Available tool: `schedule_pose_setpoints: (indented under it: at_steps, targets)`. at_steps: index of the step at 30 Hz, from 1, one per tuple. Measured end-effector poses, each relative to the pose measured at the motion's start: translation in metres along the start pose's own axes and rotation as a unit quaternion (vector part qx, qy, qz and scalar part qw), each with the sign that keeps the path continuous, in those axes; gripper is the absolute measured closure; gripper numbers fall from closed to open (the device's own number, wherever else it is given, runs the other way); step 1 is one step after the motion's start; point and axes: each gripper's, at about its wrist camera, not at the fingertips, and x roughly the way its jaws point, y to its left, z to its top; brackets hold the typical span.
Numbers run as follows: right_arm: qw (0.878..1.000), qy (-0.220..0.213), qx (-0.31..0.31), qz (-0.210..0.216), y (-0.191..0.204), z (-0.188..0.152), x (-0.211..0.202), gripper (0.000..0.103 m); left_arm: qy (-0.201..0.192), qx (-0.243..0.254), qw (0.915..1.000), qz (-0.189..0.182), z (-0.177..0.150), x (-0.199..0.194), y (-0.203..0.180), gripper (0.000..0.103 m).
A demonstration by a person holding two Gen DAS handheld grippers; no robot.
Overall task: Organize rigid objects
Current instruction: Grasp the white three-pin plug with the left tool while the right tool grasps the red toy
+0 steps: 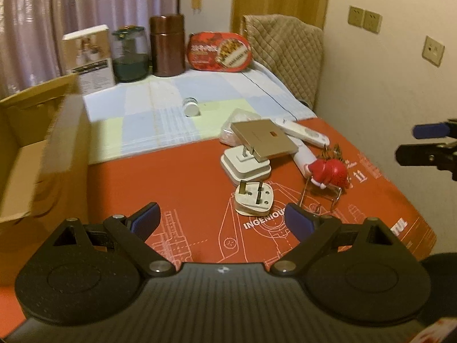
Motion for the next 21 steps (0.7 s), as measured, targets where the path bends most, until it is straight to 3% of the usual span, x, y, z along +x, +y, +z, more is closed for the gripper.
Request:
schedule_pose_setpoints:
  at_steps: [4, 8, 10, 21]
  targets:
    - [1.000, 0.021, -0.013, 0.009, -0.012, -0.008, 0.033, 0.003, 0.012, 0.008, 0.9998, -0.016, -0.001, 0.027, 0.003, 0.012]
    - [0.998, 0.047, 0.052, 0.010, -0.025, -0.017, 0.061, 0.003, 0.019, 0.007, 0.9995, -0.024, 0.001, 0.049, 0.004, 0.012]
    - [0.995, 0.054, 0.085, 0.006, -0.028, -0.020, 0.071, 0.011, 0.020, 0.009, 0.9993, -0.029, 0.002, 0.059, 0.003, 0.012]
    - [0.981, 0.038, 0.188, -0.016, -0.034, -0.029, 0.107, 0.023, 0.020, 0.036, 0.9974, -0.058, 0.001, 0.090, -0.002, 0.016]
